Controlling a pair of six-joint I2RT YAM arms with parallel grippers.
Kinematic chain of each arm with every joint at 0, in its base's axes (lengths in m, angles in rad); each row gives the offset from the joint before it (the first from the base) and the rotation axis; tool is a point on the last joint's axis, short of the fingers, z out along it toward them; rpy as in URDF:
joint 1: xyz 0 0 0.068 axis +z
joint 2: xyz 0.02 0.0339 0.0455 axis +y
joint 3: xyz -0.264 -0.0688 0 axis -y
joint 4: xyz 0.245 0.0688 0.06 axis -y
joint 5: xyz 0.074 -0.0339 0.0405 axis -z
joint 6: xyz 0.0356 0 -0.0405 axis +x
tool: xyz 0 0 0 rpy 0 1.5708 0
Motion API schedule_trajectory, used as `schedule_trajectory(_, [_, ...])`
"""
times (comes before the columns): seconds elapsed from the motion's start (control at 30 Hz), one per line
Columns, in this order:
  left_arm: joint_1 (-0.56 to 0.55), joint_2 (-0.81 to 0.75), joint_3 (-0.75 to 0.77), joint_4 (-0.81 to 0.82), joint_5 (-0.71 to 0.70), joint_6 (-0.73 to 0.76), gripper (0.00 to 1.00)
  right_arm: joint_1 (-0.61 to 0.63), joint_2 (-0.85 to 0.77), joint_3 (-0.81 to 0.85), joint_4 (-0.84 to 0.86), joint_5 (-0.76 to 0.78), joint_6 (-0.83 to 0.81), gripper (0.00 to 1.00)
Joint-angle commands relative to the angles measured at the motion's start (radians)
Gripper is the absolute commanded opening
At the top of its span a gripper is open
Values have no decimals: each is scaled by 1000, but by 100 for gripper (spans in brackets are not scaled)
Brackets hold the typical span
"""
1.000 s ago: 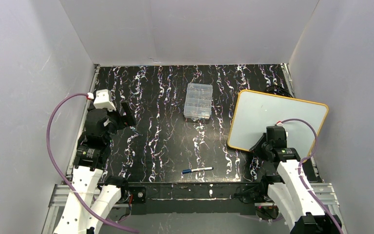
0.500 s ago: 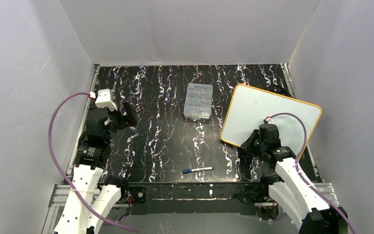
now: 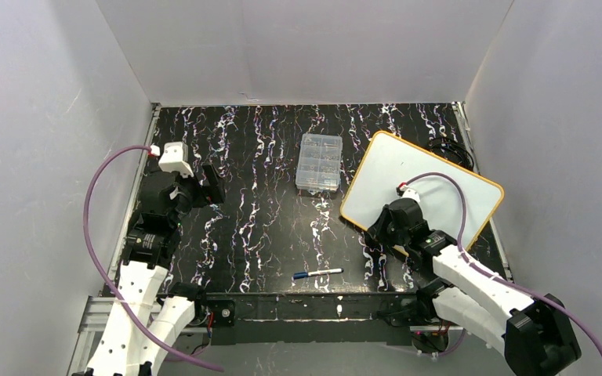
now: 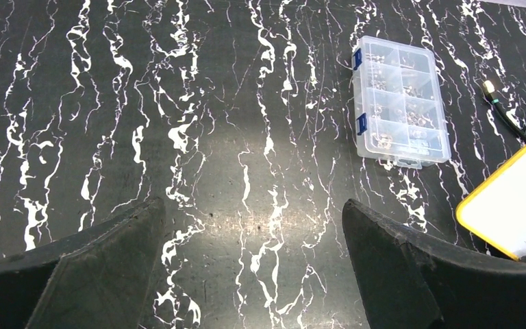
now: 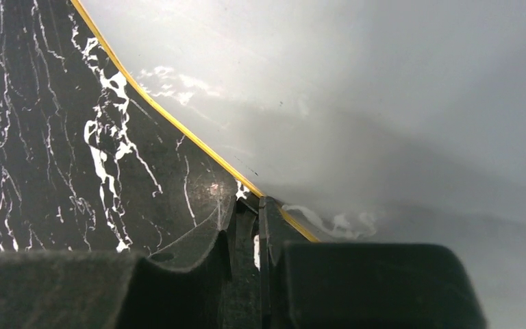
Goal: Write a sentence on the whiteboard
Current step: Move the whiteboard to the center of the board.
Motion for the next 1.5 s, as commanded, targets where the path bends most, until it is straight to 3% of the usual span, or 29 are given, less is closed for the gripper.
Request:
schedule_trajectory(0.0, [-4,3,-13,25,41,14,99,47,-5,-2,111,-9,26,1])
schedule_trajectory(0.1, [-4,5,-18,38,125,27,99,59,-14,-5,116,-15,35,1])
schedule_trajectory(0.23, [-16,15,-57,134,400,-12,96,74,-44,-24,123,-32,34,1])
schedule_trajectory(0.43, [-88,99,-163,418,697,-246,92,99,-34,-66,183,-77,31,1])
schedule_trajectory(0.8, [-336,438,-112,606,763,-230,92,143,-37,-99,248,-121,-6,1])
schedule_trajectory(1.1, [-369,789,77,714,802,-190,89,158,-73,-102,203,-123,-32,1])
schedule_trajectory(1.47, [-394,1092,315,752,914,-163,87,162,-146,-111,129,-80,-21,1])
